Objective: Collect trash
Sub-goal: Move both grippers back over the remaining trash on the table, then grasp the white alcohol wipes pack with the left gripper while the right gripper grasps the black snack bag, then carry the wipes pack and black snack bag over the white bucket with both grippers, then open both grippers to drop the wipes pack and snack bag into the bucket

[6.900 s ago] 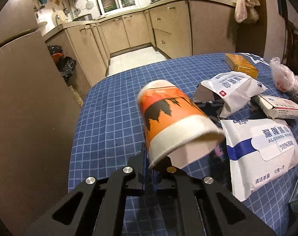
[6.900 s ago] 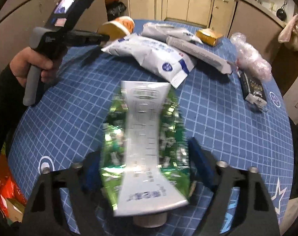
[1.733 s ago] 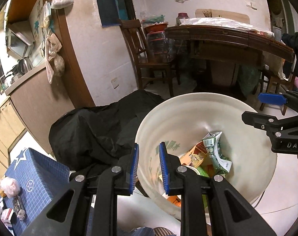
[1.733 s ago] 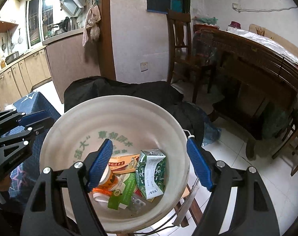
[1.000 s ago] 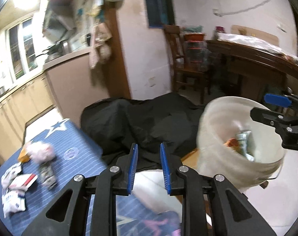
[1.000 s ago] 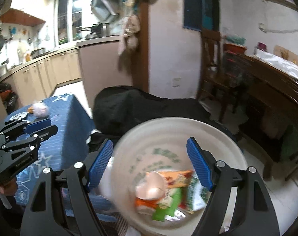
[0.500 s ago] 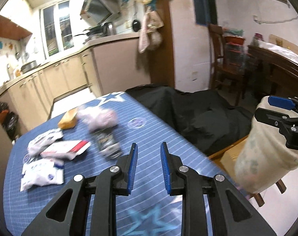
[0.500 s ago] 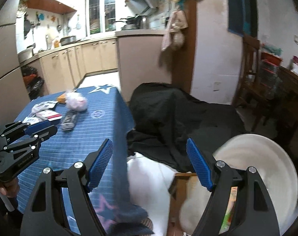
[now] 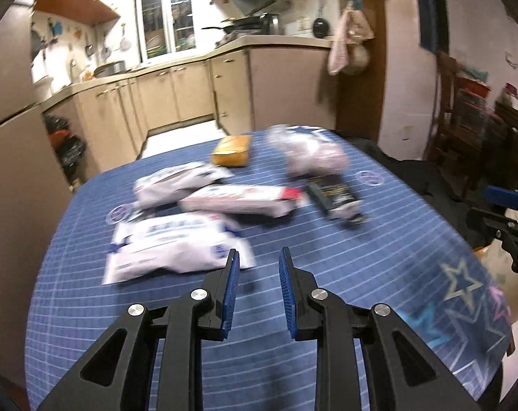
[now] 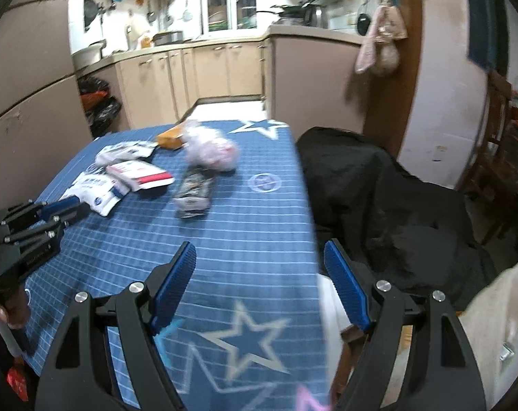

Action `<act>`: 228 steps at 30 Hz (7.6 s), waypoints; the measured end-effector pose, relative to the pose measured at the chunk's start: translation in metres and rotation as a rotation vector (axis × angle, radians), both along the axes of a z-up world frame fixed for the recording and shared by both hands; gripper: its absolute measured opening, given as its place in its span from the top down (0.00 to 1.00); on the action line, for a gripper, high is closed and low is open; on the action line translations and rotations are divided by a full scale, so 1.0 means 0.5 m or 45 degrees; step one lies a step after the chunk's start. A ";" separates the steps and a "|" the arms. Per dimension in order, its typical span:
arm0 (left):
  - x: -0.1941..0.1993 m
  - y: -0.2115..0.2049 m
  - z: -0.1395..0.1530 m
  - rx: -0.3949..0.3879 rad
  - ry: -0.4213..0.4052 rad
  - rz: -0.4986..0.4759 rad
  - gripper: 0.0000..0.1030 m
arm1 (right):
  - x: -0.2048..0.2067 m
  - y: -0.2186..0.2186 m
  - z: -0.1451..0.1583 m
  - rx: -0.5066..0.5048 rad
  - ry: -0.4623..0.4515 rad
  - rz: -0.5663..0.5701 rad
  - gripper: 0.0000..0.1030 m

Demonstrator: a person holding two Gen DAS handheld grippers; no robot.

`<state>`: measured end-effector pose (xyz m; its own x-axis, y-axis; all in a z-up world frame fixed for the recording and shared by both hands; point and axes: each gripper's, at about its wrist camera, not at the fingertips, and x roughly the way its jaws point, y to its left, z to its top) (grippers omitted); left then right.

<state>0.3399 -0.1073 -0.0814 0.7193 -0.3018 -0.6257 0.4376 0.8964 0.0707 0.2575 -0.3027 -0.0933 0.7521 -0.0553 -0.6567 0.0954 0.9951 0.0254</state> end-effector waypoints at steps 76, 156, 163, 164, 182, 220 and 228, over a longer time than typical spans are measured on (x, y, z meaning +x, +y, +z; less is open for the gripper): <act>-0.004 0.150 -0.054 0.095 0.177 0.076 0.49 | 0.078 0.168 -0.090 0.092 0.146 0.176 0.66; -0.221 -0.115 0.083 0.045 -0.220 0.093 0.49 | -0.214 -0.016 0.053 0.044 -0.218 -0.250 0.66; -0.234 -0.207 0.080 0.051 -0.221 -0.018 0.49 | -0.252 -0.082 0.055 0.056 -0.245 -0.356 0.66; -0.236 -0.222 0.081 0.052 -0.225 -0.030 0.49 | -0.254 -0.087 0.056 0.056 -0.248 -0.364 0.66; -0.329 -0.456 0.095 0.062 -0.306 -0.300 0.49 | -0.394 -0.257 0.075 0.006 -0.271 -0.614 0.66; -0.420 -0.798 0.032 0.048 -0.199 -0.952 0.46 | -0.498 -0.494 0.020 -0.148 -0.090 -0.926 0.48; -0.414 -0.786 0.040 0.023 -0.221 -0.913 0.43 | -0.503 -0.502 0.016 -0.135 -0.101 -0.939 0.48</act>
<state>0.1329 -0.5004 -0.0613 0.4385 -0.7260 -0.5298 0.8968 0.3925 0.2043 0.0059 -0.5539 -0.0855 0.5402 -0.6237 -0.5650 0.7408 0.6709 -0.0324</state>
